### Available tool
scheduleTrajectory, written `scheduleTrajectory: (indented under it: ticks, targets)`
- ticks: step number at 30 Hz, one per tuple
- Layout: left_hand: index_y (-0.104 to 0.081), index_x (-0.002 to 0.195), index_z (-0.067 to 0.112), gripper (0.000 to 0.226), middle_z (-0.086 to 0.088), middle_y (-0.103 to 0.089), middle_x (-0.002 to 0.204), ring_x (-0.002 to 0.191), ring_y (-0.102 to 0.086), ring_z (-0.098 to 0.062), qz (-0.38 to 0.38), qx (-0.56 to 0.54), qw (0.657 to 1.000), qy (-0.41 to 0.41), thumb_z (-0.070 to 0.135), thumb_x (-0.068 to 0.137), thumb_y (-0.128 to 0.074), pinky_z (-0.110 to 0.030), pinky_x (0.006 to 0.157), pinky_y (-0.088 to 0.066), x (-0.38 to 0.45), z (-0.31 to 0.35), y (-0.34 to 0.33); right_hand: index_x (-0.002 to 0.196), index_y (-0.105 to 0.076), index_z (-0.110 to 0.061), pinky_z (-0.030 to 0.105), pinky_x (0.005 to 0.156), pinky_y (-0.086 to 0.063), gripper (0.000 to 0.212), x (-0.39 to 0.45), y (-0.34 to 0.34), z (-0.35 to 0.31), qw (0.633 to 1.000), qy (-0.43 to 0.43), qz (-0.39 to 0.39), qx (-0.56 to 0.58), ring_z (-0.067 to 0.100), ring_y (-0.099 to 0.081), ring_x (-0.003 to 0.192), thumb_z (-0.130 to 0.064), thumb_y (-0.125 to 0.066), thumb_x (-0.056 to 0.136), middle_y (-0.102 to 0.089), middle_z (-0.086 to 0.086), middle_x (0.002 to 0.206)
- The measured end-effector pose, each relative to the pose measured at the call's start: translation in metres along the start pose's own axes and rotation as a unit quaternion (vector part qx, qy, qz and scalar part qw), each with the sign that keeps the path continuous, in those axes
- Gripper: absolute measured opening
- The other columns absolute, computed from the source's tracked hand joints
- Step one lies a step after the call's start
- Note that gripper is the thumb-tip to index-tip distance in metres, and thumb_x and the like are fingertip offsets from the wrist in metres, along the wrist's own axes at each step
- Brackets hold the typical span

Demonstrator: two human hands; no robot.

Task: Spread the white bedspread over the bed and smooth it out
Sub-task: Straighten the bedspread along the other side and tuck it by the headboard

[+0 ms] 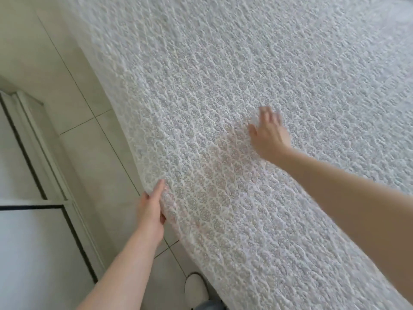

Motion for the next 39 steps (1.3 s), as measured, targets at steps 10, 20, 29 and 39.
scheduleTrajectory:
  ticks: [10,20,29,39]
  targets:
    - [-0.059,0.123,0.026,0.038,0.005,-0.065,0.121,0.115,-0.060,-0.019,0.093,0.172,0.954,-0.226,0.037,0.089,-0.071,-0.047,0.103,-0.045,0.009,0.116,0.020,0.155,0.006,-0.024,0.066,0.115,0.002,0.062,0.044,-0.012,-0.049,0.997,-0.065,0.011,-0.039,0.046,0.013,0.146,-0.047,-0.007,0.099,0.013,0.018,0.161]
    - [-0.061,0.109,0.018,0.019,0.000,-0.069,0.108,0.094,-0.066,-0.016,0.060,0.065,0.993,-0.082,0.029,0.094,-0.066,-0.039,0.086,-0.051,0.049,0.104,0.004,0.154,-0.015,-0.018,0.052,0.122,-0.011,0.055,0.094,0.005,-0.096,0.985,0.163,0.041,-0.048,0.028,-0.009,0.150,-0.035,-0.025,0.102,-0.014,0.006,0.163]
    - [-0.057,0.110,0.005,0.039,-0.012,-0.063,0.095,0.084,-0.062,-0.032,0.204,0.218,0.930,-0.213,0.041,0.096,-0.056,-0.040,0.077,-0.048,0.071,0.169,0.010,0.156,0.006,-0.025,0.064,0.117,0.001,0.057,0.110,-0.017,-0.146,0.983,0.165,0.021,-0.074,0.041,0.016,0.146,-0.041,-0.011,0.104,0.014,0.013,0.162]
    - [-0.063,0.119,0.020,0.046,-0.001,-0.068,0.119,0.112,-0.064,-0.024,0.153,0.073,0.984,-0.059,0.055,0.090,-0.062,-0.049,0.103,-0.046,0.111,0.179,-0.012,0.155,-0.013,-0.016,0.046,0.121,-0.002,0.058,0.195,0.026,-0.127,0.992,0.125,0.024,-0.015,0.029,-0.002,0.151,-0.039,-0.024,0.103,-0.009,0.007,0.164]
Point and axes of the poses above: each hand's wrist, its own x-axis towards the middle knuckle, its own y-axis out of the back of the hand, z = x × y, the point moved 8 cm from there along x, towards the middle knuckle
